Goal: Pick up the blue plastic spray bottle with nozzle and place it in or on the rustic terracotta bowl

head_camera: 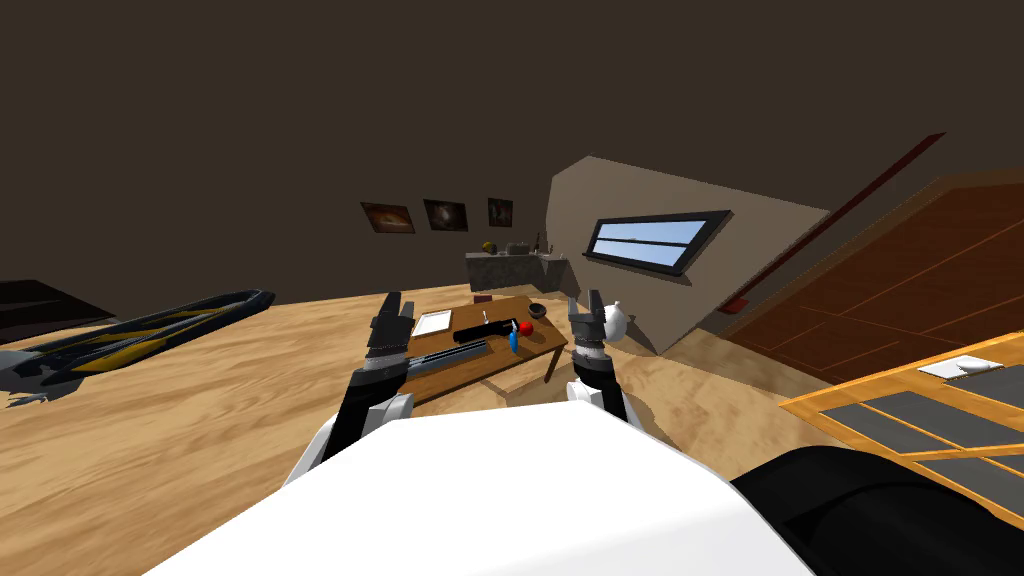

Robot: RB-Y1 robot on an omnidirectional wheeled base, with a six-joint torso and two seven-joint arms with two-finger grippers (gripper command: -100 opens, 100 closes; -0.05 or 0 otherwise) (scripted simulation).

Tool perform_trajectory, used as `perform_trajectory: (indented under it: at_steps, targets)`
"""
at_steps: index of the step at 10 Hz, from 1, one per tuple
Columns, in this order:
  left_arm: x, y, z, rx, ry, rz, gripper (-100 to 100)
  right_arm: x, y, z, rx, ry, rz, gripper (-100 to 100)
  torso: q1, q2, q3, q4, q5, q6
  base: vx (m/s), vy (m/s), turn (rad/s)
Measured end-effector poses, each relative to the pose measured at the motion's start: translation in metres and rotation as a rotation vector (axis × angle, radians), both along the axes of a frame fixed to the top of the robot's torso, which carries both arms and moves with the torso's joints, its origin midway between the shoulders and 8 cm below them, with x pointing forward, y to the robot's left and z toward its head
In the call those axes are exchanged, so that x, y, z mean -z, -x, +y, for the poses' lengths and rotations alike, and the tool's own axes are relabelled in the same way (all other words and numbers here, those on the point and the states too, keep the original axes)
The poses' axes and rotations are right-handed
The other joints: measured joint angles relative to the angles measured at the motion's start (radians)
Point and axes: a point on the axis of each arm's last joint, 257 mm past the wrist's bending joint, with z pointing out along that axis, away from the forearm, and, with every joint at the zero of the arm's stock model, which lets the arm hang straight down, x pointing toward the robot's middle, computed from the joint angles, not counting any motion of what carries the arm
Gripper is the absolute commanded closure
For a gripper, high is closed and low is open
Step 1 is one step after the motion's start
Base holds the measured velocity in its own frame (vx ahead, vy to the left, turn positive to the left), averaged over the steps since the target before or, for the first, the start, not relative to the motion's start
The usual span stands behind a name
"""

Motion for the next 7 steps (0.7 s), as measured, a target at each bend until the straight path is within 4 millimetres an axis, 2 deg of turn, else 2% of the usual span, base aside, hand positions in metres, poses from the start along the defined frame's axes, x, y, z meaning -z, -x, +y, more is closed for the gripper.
perform_trajectory:
  at_steps: [7]
  targets:
    - [0.0,0.0,0.0,0.0,0.0,0.0,0,0.049,-0.028,0.021,-0.04,0.174,0.133,-100,0.001,0.003,0.002,0.001,0.0,0.0,-0.047,0.019,0.042]
